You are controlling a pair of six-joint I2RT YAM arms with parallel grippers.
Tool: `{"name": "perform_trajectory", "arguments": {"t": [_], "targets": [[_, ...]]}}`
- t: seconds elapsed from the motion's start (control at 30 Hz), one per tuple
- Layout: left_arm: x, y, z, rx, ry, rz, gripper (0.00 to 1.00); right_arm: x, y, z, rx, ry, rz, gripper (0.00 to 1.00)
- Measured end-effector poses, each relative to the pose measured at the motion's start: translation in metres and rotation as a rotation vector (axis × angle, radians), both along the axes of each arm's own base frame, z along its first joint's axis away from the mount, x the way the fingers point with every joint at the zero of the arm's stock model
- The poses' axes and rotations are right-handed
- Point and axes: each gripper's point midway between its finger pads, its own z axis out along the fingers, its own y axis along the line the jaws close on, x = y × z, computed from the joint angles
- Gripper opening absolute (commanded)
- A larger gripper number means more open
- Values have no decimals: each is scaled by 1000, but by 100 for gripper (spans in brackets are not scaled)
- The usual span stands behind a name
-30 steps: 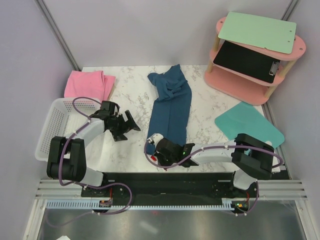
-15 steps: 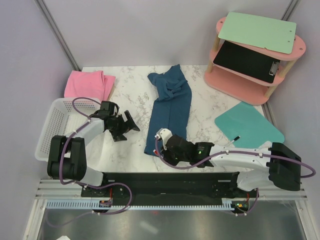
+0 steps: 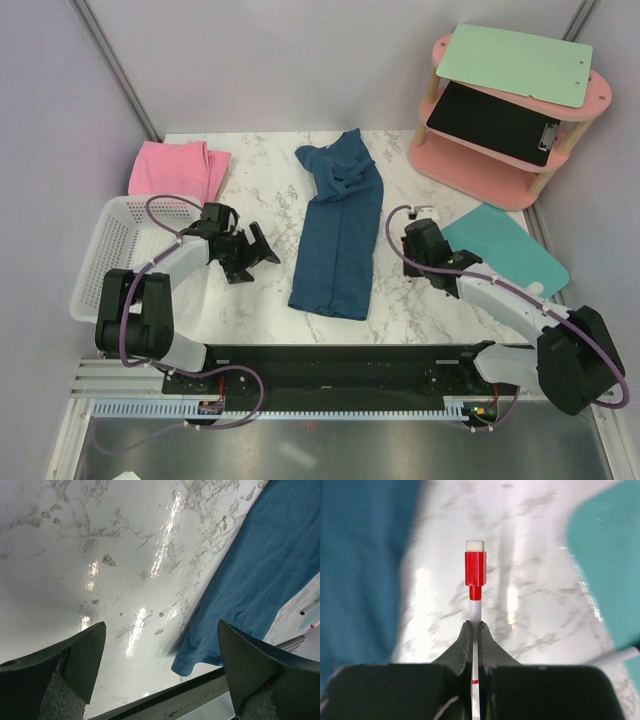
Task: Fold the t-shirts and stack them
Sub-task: Rotate the tshirt 90 degrees
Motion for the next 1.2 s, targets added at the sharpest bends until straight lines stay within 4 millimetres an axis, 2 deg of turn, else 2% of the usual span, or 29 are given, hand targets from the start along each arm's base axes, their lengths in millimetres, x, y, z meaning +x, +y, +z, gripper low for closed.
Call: {"name": "perform_trajectory", "arguments": {"t": [0.1, 0.23, 0.33, 0.47, 0.5, 0.57, 0.6, 0.67, 0.7, 0.8, 0.9, 1.0, 1.03, 1.1, 1.13, 1.2], "targets": [[0, 0, -1, 0, 4, 0, 97, 18, -47, -17, -14, 55, -177, 0], [0, 0, -2, 1, 4, -4, 97, 23, -96, -55, -6, 187, -361, 0], [0, 0, -3, 3, 2, -9, 97, 46, -112, -55, 60, 182, -433, 0], [0, 0, -3, 5, 0, -13, 97, 61, -114, -56, 90, 177, -445, 2], [0, 0, -3, 5, 0, -14, 97, 62, -113, -55, 97, 175, -440, 6], [0, 0, -3, 5, 0, -15, 98, 63, -111, -55, 105, 176, -433, 25], [0, 0, -3, 5, 0, -15, 98, 63, -110, -56, 110, 177, -435, 49], [0, 0, -3, 5, 0, -17, 99, 62, -108, -56, 120, 183, -431, 69], [0, 0, -3, 4, -1, -17, 99, 64, -107, -54, 126, 175, -424, 83], [-1, -2, -2, -10, -2, -27, 99, 64, -104, -48, 134, 166, -405, 98], [0, -3, 2, -17, -14, -34, 96, 61, -102, -36, 134, 136, -385, 98], [0, -6, 7, -20, -35, -45, 81, 63, -95, -17, 146, 81, -351, 98], [0, -7, 8, -21, -41, -51, 55, 63, -89, -13, 150, 70, -332, 98], [0, -12, 10, -22, -54, -76, 11, 66, -73, -9, 157, 68, -287, 98], [-1, -15, 10, -26, -56, -85, 2, 69, -67, -9, 159, 71, -268, 98], [-2, -27, 12, -32, -73, -135, 2, 81, -43, -10, 160, 87, -210, 98]]}}
